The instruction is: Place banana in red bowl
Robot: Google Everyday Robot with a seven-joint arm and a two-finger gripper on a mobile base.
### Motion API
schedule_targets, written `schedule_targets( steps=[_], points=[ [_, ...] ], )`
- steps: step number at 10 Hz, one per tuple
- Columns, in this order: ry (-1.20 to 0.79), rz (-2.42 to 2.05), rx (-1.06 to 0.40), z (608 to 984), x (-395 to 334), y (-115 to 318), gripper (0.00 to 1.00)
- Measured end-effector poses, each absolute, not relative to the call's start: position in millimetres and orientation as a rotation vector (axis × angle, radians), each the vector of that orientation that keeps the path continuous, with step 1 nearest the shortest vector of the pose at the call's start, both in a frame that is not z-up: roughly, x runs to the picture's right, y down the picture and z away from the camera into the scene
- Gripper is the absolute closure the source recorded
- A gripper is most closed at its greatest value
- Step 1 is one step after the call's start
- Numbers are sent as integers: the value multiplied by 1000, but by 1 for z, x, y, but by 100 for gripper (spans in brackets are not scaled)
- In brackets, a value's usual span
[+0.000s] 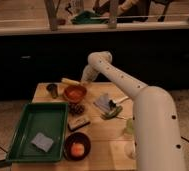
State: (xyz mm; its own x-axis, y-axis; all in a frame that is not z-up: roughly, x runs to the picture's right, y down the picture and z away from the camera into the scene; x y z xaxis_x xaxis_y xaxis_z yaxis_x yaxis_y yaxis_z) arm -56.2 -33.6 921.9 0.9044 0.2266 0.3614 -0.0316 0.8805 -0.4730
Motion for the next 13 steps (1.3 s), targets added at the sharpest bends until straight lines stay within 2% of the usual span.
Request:
schedule_targets(
  steps=[13],
  points=[
    [-460, 164, -482, 927, -54, -35, 100]
  ],
)
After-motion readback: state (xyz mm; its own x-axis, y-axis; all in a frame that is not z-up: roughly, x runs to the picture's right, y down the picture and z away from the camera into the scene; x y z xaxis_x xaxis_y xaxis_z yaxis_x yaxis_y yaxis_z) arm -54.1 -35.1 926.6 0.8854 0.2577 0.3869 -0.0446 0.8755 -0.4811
